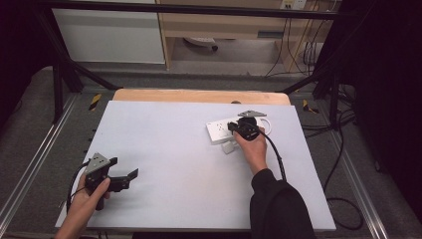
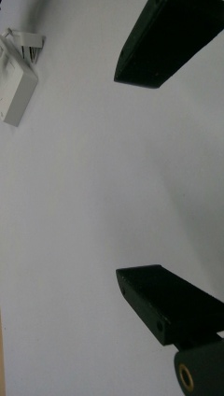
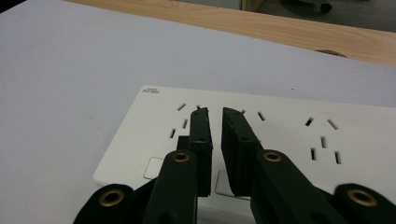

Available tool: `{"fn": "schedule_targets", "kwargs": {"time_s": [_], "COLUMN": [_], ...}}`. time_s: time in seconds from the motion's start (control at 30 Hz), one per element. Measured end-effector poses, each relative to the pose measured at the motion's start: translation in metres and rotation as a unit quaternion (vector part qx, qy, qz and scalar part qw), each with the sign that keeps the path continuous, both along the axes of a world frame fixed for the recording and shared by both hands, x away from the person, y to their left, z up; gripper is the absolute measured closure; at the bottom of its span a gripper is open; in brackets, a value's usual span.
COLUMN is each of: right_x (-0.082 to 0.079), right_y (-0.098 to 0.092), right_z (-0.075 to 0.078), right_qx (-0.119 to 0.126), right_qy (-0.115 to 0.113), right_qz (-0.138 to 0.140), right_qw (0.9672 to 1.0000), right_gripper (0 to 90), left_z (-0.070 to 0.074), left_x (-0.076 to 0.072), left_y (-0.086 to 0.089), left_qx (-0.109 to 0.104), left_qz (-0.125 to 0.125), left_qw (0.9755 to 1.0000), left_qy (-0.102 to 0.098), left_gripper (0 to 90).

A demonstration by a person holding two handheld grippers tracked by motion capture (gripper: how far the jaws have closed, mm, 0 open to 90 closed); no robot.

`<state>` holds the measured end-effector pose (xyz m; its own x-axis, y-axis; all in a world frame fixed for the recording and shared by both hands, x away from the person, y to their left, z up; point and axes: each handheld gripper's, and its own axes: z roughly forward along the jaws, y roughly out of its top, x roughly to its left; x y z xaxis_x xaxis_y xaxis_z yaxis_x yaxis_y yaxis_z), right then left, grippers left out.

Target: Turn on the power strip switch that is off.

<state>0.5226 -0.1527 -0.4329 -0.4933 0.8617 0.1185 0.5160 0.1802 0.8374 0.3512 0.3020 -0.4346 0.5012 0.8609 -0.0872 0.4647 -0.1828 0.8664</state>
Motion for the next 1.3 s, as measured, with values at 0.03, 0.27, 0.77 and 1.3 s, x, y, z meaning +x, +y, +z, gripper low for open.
{"fn": "schedule_targets", "kwargs": {"time_s": [0.03,0.27,0.77,1.3], "right_x": [-0.001,-0.004,-0.009,-0.011], "right_y": [0.0,0.001,0.003,0.005], "right_z": [-0.001,-0.006,-0.013,-0.015], "right_qx": [-0.002,0.004,0.006,0.015], "right_qy": [0.0,0.002,-0.008,-0.01], "right_qz": [0.0,0.004,0.007,0.013], "right_qw": [1.0,1.0,0.9999,0.9997], "right_gripper": [83.6,86.4,90.0,90.0], "left_z": [0.0,0.0,0.0,-0.001], "left_x": [0.0,0.0,0.0,0.0], "left_y": [0.0,0.0,0.0,0.0], "left_qx": [0.0,0.001,0.0,-0.001], "left_qz": [0.0,0.001,0.001,0.001], "left_qw": [1.0,1.0,1.0,1.0], "left_qy": [0.0,0.0,0.0,0.001], "left_gripper": [6.3,6.3,6.3,6.3]}}
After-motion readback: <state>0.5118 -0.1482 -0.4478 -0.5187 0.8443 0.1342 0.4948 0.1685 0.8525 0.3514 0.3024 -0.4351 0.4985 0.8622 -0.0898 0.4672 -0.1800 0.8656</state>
